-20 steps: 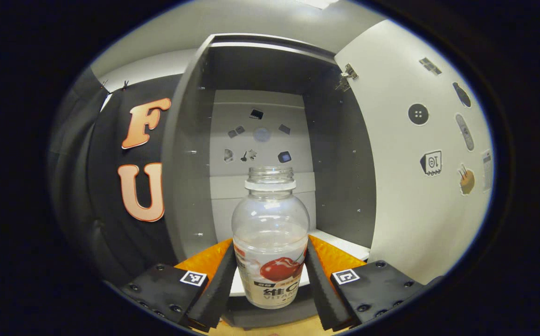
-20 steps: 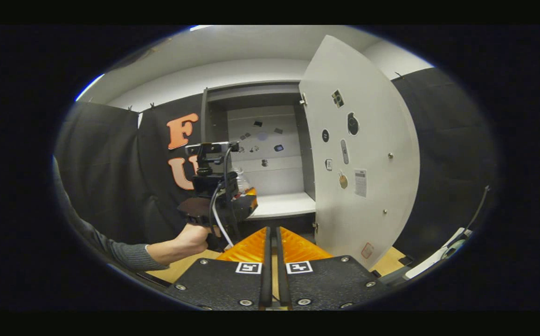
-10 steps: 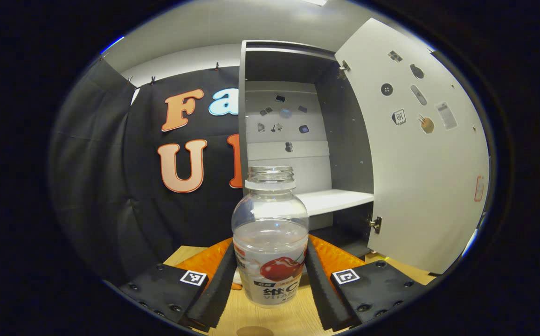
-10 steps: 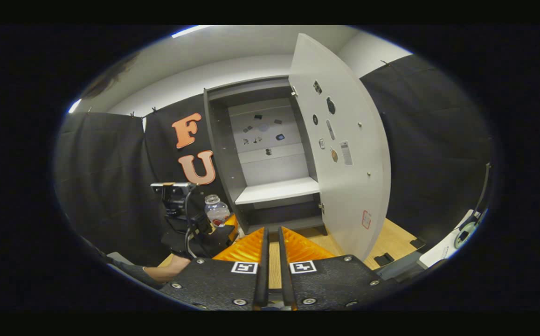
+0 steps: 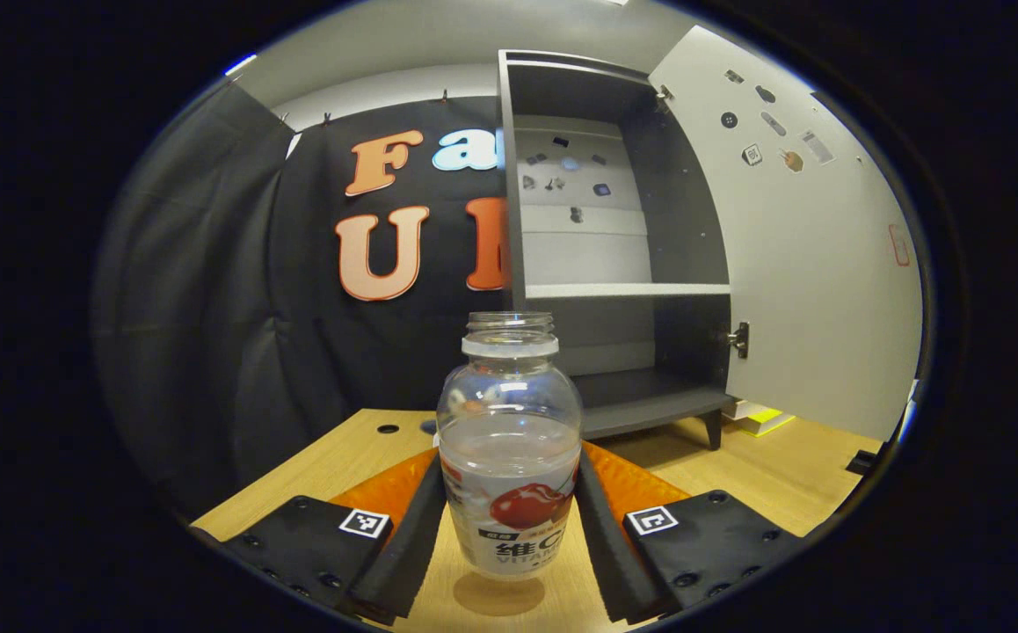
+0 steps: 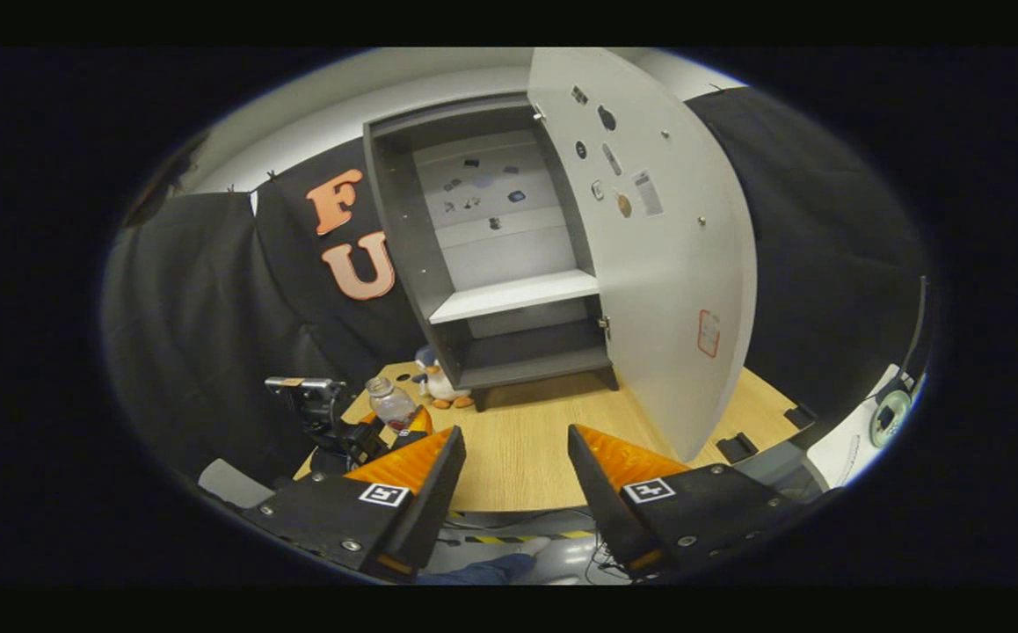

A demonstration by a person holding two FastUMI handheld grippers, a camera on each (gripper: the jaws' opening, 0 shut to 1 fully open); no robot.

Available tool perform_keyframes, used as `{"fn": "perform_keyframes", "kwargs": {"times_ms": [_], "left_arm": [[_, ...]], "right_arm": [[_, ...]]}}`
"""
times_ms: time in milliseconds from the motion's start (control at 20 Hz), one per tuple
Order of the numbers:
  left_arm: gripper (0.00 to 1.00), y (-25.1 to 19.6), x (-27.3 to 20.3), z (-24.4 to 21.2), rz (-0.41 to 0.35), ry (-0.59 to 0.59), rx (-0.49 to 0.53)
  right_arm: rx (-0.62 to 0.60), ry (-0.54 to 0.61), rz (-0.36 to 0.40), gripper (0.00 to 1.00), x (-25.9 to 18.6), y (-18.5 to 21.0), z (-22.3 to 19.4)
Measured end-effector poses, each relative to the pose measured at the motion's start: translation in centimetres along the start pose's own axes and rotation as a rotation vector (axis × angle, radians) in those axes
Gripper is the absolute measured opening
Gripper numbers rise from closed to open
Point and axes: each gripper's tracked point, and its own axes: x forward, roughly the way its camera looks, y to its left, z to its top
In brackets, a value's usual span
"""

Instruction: Open the cabinet door with the right hand, grasp the bottle in the cabinet with the left hand and place it on the coaster, then close the cabinet door with the right hand.

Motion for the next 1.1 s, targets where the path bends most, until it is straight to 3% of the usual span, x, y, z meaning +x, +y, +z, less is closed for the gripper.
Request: {"fn": "perform_keyframes", "kwargs": {"times_ms": [250, 550, 1100], "left_arm": [[0.83, 0.7, 0.5, -5.2, 0.0, 0.04, 0.01], [0.83, 0.8, 1.1, -7.9, -0.005, 0.069, -0.019], [0.84, -0.3, 0.1, -7.6, 0.0, 0.06, 0.003]], "right_arm": [[0.014, 0.082, 0.01, 0.76, 2.6, 1.0, -2.5], [-0.001, 0.14, 0.0, 0.77, 3.4, 1.5, -4.4], [0.023, 0.163, -0.017, 0.77, 3.1, 0.6, -5.5]]}}
